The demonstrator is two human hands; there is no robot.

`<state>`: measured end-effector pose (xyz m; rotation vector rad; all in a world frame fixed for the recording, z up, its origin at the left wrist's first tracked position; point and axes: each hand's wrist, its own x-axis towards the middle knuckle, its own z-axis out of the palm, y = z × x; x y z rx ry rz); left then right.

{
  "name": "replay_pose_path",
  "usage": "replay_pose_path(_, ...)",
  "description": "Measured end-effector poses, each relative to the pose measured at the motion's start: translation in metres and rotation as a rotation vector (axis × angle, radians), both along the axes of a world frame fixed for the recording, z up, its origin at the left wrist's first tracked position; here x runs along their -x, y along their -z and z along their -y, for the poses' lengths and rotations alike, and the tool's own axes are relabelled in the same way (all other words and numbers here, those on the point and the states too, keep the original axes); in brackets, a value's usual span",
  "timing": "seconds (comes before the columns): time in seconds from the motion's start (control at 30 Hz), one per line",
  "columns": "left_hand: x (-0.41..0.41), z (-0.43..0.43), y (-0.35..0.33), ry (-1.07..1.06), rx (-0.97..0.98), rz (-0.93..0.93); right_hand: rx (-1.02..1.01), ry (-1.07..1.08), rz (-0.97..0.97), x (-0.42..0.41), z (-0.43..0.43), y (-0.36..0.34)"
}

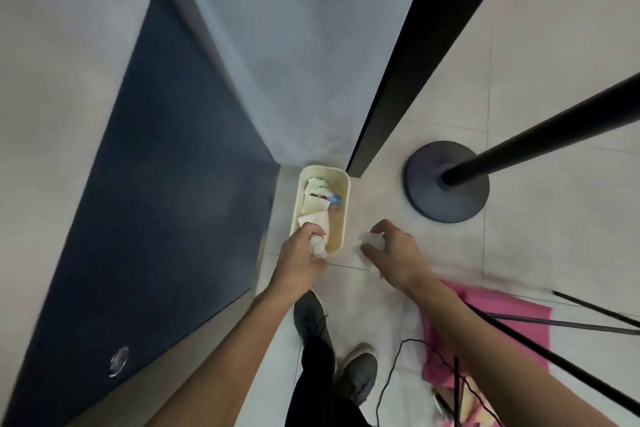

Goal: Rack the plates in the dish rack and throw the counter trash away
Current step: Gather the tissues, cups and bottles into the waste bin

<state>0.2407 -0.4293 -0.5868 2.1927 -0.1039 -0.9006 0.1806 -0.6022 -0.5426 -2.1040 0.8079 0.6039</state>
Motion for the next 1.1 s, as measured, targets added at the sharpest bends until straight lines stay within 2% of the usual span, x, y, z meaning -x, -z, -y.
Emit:
replay_pose_path(0.27, -0.013, 0.017, 0.153, -0.048, -0.008, -0.005, -0.004, 0.057, -0.032, 0.008, 0.009, 0.133)
replay_pose_path(0.47, -0.016, 0.03, 0.217, 0.059, 0.01, -0.021, -0.009, 0.085, -0.042, 0.017, 0.01, 0.193)
replay_pose_path(0.77, 0.002, 0.016, 0.226, 0.168, 0.028, 0.11, -0.033, 0.105, 0.042, -0.025, 0.004, 0.208)
replay_pose_path(0.9, 0.006, 0.004, 0.218, 0.128, 0.014, 0.126, -0.052, 0.101, 0.1, -0.048, -0.005, 0.215)
replay_pose_path(1.1, 0.008, -0.016, 0.214, 0.175, -0.013, 0.126, -0.045, 0.038, 0.226, -0.093, -0.016, 0.225)
